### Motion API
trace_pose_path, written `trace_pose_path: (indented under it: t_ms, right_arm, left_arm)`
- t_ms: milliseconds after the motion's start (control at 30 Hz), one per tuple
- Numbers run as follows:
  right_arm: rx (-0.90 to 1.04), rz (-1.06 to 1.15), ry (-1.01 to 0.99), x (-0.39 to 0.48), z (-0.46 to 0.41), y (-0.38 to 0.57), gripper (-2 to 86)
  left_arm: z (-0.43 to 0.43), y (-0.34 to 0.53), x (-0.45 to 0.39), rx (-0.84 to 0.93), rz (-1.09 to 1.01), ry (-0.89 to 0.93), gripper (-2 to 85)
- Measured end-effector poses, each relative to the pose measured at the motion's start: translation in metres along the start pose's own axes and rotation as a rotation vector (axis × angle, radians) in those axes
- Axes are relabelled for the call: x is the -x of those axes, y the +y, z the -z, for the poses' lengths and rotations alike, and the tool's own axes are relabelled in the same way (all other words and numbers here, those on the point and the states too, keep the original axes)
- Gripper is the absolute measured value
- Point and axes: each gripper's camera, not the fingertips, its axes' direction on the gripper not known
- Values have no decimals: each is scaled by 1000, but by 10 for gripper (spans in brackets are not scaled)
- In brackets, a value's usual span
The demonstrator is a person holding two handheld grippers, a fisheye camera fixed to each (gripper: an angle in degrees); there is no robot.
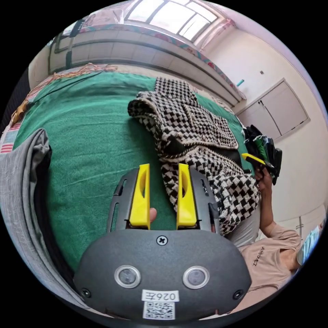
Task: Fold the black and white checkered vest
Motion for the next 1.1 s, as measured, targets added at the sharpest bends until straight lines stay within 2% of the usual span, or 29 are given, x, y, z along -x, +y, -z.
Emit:
trace_pose_path:
  t_ms: [67, 167, 233, 333, 400, 467, 600, 700, 767, 867, 933, 1100]
  right_arm:
    - [8, -10, 0, 18, -4, -11, -9]
    - [10, -23, 3, 39, -4, -24, -9]
    - [6, -33, 2, 50, 0, -31, -9]
    - [-20, -58, -11, 63, 17, -38, -9]
    - [-51, -72, -24, 71, 34, -42, -9]
    - [-91, -89, -23, 79, 59, -46, -9]
    - [-149, -108, -6, 93, 105, -47, -9]
    - [-189, -99, 50, 103, 156, -42, -9]
    - [-195, -109, 60, 102, 202, -40, -8]
    - [-187, -95, 4, 104, 256, -21, -4]
    - [-193, -111, -31, 105, 277, 5, 5]
    - [-155, -184, -132, 93, 314, 82, 58]
  left_arm:
    - [-2, -2, -2, -11, 19, -31, 161]
    - [-4, -6, -14, 20, -7, -185, 120]
    - [-3, -7, -20, 115, -67, -7, 21]
    - [18, 9, -27, 206, -121, -35, 5]
    - [31, 20, -23, 208, -103, 19, 1]
    - [50, 35, -12, 116, -24, 34, -2]
    - [112, 67, -12, -215, 46, -7, -7]
    - [129, 69, -42, -458, -72, 10, -5]
    - [119, 55, -66, -505, -166, 5, 2]
    - [80, 16, -99, -407, -240, -111, 76]
    - [41, -15, -113, -239, -275, -213, 131]
    - [-18, -53, -108, 37, -256, -192, 158]
